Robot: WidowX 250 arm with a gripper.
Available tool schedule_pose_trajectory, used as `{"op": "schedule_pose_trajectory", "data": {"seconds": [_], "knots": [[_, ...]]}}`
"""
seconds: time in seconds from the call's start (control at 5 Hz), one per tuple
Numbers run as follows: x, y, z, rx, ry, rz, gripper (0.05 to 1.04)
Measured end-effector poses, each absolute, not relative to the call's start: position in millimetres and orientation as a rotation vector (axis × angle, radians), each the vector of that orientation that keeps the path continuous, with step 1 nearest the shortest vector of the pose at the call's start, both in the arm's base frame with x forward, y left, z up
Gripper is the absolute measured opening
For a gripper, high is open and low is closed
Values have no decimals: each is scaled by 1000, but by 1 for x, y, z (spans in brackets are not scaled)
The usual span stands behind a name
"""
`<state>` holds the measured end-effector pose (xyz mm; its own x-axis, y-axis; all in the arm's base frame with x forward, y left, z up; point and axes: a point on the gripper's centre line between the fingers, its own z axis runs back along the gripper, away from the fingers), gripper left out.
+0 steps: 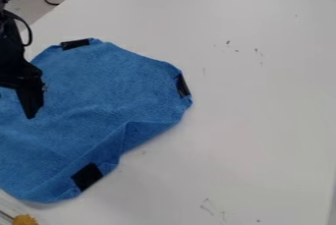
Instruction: Unfold the cloth from the right bottom
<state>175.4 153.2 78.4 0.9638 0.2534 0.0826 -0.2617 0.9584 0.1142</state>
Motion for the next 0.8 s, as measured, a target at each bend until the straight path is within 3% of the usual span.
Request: {"op": "schedule_pose_trajectory", "data": {"seconds": [0.6,0.8], "knots": [[153,111,84,137,-50,332,1001],[138,85,82,112,-89,377,1001]]}}
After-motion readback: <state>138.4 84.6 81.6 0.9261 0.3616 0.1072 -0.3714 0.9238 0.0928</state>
